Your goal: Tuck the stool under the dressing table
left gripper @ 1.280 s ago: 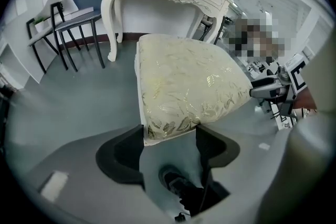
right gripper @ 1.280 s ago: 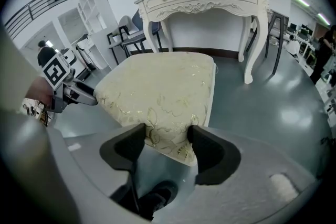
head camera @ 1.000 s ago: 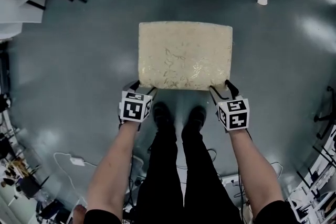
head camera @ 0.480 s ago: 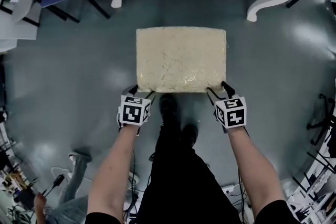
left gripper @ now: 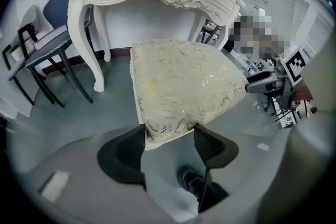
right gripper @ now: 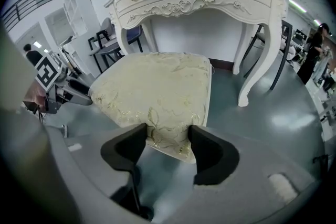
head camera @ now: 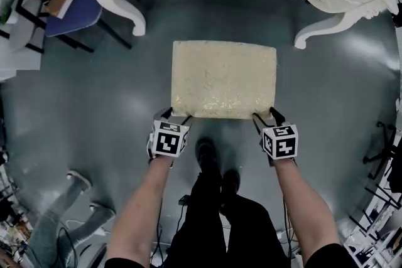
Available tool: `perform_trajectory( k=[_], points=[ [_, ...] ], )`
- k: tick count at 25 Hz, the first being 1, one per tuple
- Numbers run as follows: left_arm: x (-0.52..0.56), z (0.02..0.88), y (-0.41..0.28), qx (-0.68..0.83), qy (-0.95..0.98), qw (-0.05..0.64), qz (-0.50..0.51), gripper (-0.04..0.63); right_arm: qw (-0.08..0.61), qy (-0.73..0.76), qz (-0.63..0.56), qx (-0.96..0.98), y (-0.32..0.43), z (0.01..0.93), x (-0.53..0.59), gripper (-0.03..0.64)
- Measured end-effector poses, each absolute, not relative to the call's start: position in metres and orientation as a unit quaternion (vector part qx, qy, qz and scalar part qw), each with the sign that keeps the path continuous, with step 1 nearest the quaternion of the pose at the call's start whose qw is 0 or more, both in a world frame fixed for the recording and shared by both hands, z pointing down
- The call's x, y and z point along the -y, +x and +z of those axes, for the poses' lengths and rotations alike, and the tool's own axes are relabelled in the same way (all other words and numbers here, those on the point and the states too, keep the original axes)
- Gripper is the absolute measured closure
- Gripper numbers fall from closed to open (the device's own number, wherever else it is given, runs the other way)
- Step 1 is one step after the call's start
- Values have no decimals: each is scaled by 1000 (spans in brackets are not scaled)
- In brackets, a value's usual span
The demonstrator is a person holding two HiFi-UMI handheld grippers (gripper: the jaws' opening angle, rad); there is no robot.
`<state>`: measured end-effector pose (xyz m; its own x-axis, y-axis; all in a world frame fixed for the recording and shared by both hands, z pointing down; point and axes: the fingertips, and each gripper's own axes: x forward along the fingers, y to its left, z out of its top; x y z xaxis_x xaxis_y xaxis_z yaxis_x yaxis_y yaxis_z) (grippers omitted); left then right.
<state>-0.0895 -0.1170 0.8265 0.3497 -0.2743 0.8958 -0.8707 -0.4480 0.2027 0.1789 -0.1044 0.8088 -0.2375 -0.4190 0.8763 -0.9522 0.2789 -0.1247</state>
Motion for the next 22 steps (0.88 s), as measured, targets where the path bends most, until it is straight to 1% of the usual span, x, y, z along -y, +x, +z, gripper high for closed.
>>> perform_trajectory(
  k=[13,22],
  points=[
    [249,817,-85,388,759,336,400,285,351,518,333,705,184,801,230,348],
    [321,806,-59,405,763,326,384,287,328,520,316,722,210,790,308,347]
  ],
)
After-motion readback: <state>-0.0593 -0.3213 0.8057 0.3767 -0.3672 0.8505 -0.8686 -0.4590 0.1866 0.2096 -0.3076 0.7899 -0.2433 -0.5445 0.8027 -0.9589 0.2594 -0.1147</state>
